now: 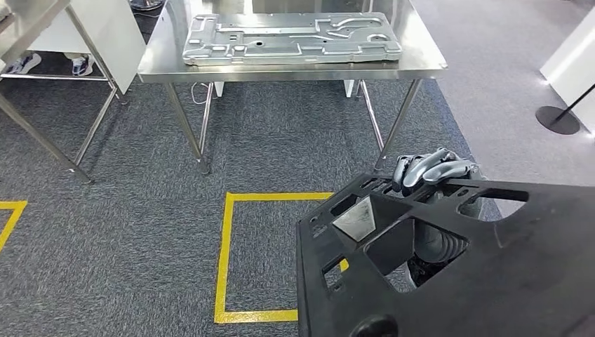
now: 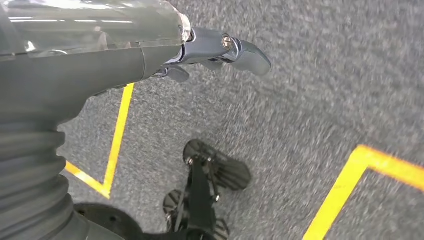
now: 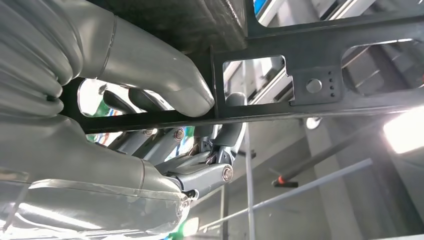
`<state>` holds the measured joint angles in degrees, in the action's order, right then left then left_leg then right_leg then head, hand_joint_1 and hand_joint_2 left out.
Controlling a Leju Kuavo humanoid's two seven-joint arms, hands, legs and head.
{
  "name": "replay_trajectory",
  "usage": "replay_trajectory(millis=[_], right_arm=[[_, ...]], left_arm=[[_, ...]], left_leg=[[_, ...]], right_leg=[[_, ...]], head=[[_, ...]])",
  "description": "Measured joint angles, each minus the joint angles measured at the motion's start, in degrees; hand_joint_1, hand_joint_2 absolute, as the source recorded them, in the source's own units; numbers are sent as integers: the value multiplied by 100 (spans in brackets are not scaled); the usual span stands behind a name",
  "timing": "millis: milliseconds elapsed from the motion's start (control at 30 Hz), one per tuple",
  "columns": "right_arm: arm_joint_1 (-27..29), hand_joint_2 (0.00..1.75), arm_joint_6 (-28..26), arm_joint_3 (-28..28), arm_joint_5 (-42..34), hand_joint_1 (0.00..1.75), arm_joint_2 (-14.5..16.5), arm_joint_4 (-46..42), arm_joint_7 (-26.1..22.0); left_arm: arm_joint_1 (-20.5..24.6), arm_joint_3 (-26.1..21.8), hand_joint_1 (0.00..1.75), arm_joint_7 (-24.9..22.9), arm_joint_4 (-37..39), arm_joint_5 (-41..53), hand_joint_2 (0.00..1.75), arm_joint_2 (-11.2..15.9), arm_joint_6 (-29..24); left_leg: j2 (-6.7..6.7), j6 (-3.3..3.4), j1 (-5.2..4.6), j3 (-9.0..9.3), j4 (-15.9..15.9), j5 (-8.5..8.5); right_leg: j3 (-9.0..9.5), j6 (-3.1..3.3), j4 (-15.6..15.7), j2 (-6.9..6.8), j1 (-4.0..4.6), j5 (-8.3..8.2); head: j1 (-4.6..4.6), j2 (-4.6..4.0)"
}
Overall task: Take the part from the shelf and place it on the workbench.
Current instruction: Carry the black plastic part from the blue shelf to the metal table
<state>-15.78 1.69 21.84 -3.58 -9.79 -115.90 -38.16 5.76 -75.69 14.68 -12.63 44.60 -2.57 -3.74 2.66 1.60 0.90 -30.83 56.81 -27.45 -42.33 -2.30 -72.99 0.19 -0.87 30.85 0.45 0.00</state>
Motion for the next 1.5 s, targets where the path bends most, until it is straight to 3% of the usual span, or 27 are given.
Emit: replay_trajectory(millis=[67, 133, 233, 300, 333, 400, 433, 467, 500, 533, 567, 633, 667, 800, 867, 933, 967, 1000, 1067, 1133, 1167, 1300, 1367, 1433, 1467, 1500], right_arm=[[-1, 175, -9, 6, 16, 175, 6, 21, 41], [-1, 175, -45, 9, 49, 175, 25, 42, 96], [15, 175, -108, 10, 108, 175, 54, 66, 158], [30, 175, -105, 8, 114, 175, 55, 55, 168], [35, 175, -93, 6, 103, 175, 55, 42, 176], [41, 175, -74, -1, 75, 175, 56, 21, 197], [47, 175, -71, -5, 63, 175, 56, 16, 208], [54, 175, -70, -8, 55, 175, 56, 15, 216], [60, 175, -70, -9, 47, 175, 56, 15, 222], [65, 175, -70, -11, 40, 175, 56, 14, 227], [68, 175, -70, -14, 34, 175, 56, 12, 231], [68, 175, -68, -27, 28, 175, 56, 7, 236], [70, 175, -66, -38, 27, 175, 56, 4, 236], [76, 175, -38, -92, 25, 175, 56, -25, 225], [82, 175, -15, -118, 20, 175, 55, -42, 196], [104, 175, 6, -138, 15, 175, 54, -43, 169], [117, 175, 12, -144, 15, 175, 54, -42, 162], [124, 175, 14, -149, 14, 175, 54, -42, 158], [127, 175, 15, -160, 14, 175, 50, -42, 154], [124, 175, 19, -170, 10, 175, 48, -42, 138], [125, 175, 21, -175, 5, 175, 49, -42, 125], [130, 175, 27, -208, -6, 175, 42, -51, 102], [122, 175, 28, -218, -8, 175, 40, -68, 100], [129, 175, 28, -225, -13, 175, 39, -75, 97], [141, 175, 28, -228, -17, 175, 39, -75, 97], [152, 175, 29, -231, -20, 175, 39, -75, 95]], left_arm=[[14, 0, 0, -17, 0, -1, 175, -1, 27], [40, 0, 0, -21, 0, -2, 175, -1, 67], [58, 1, 0, 2, 0, -2, 175, 1, 106], [59, 4, 0, 32, 1, -2, 175, 5, 122], [56, 7, 0, 41, 1, -1, 175, 8, 135], [35, 8, 0, 48, 2, 2, 175, 9, 157], [18, 9, 0, 49, 1, 3, 175, 10, 163], [3, 9, 0, 49, 1, 3, 175, 12, 164], [-8, 9, 0, 49, 1, 2, 175, 14, 164], [-13, 9, 0, 50, 0, 2, 175, 15, 165], [-14, 9, 0, 51, 0, 1, 175, 17, 166], [-4, 9, 0, 57, 0, 2, 175, 26, 168], [2, 10, 0, 62, 0, 7, 175, 30, 172], [5, 28, 0, 83, 1, 32, 175, 35, 193], [9, 38, 0, 95, 0, 36, 175, 36, 200], [8, 41, 0, 101, 0, 36, 175, 37, 201], [6, 42, 0, 101, 0, 36, 175, 37, 201], [3, 42, 0, 101, 0, 36, 175, 36, 201], [-2, 45, 0, 101, 1, 36, 175, 33, 201], [1, 49, 0, 102, 1, 36, 175, 31, 201], [5, 50, 0, 103, 0, 36, 175, 32, 200], [25, 51, 0, 108, 0, 36, 175, 42, 198], [33, 53, 0, 111, 0, 36, 175, 46, 203], [24, 54, 0, 115, 0, 35, 175, 52, 205], [13, 55, 0, 116, 0, 34, 175, 56, 205], [0, 55, 0, 117, 0, 33, 175, 57, 206]], left_leg=[[62, -44, 1, 30, 14, -38], [99, -100, -17, 47, 30, -72], [123, -192, -28, 60, 26, -92], [25, -251, -15, 23, 157, -201], [-53, -272, -9, -77, 385, -337], [-178, -291, -4, -451, 1133, -683], [-201, -295, -4, -650, 1495, -795], [-211, -293, -4, -776, 1690, -799], [-214, -283, -5, -800, 1668, -688], [-216, -265, -5, -711, 1417, -476], [-225, -237, -7, -545, 1018, -226], [-258, -175, -27, -244, 330, 55], [-272, -149, -40, -176, 168, 80], [-267, -44, -25, -118, 50, 71], [-249, 7, -6, -84, 19, 70], [-235, 24, -8, -71, 21, 45], [-230, 21, -8, -56, 22, 29], [-228, 12, -6, -32, 23, 7], [-228, -26, 1, 57, 25, -60], [-225, -92, -11, 128, 30, -140], [-221, -126, -20, 146, 28, -175], [-195, -258, -9, 212, 49, -295], [-208, -291, 6, -4, 537, -507], [-214, -297, 7, -508, 1373, -776], [-215, -292, 5, -742, 1678, -807], [-216, -278, 2, -889, 1775, -705]], right_leg=[[397, 20, 777, -56, -2, -389], [727, 69, 1414, -123, 32, -587], [780, 158, 1529, -115, 68, -572], [808, 225, 1560, -94, 48, -569], [825, 260, 1575, -87, 35, -568], [834, 310, 1579, -58, 47, -556], [837, 324, 1577, -32, 59, -551], [845, 331, 1575, 0, 69, -545], [860, 333, 1573, 31, 76, -538], [883, 331, 1570, 61, 81, -527], [908, 324, 1567, 85, 84, -512], [930, 286, 1550, 122, 101, -483], [923, 260, 1544, 134, 105, -476], [881, 127, 1445, 119, 90, -405], [629, 57, 917, 72, 62, -139], [188, 0, 125, 48, 29, 163], [34, -20, -111, 43, 11, 192], [-7, -33, -122, 35, -6, 100], [255, -40, 515, 0, -33, -350], [603, -4, 1239, -44, -19, -620], [690, 32, 1419, -55, -5, -635], [786, 215, 1512, -15, 16, -514], [890, 295, 1546, -11, 13, -462], [985, 339, 1548, -1, 40, -379], [1039, 347, 1548, 11, 55, -331], [1105, 352, 1548, 27, 70, -278]], head=[[1, 0], [-1, 0], [-5, 1], [-9, 1], [-13, 1], [-16, 0], [-16, 0], [-15, 0], [-17, 0], [-16, 0], [-17, 0], [-15, 0], [-13, 0], [-4, 0], [13, 0], [21, 0], [20, 0], [22, 0], [23, 0], [22, 1], [17, 1], [-10, 0], [-39, 0], [-55, 0], [-55, 0], [-55, 0]])
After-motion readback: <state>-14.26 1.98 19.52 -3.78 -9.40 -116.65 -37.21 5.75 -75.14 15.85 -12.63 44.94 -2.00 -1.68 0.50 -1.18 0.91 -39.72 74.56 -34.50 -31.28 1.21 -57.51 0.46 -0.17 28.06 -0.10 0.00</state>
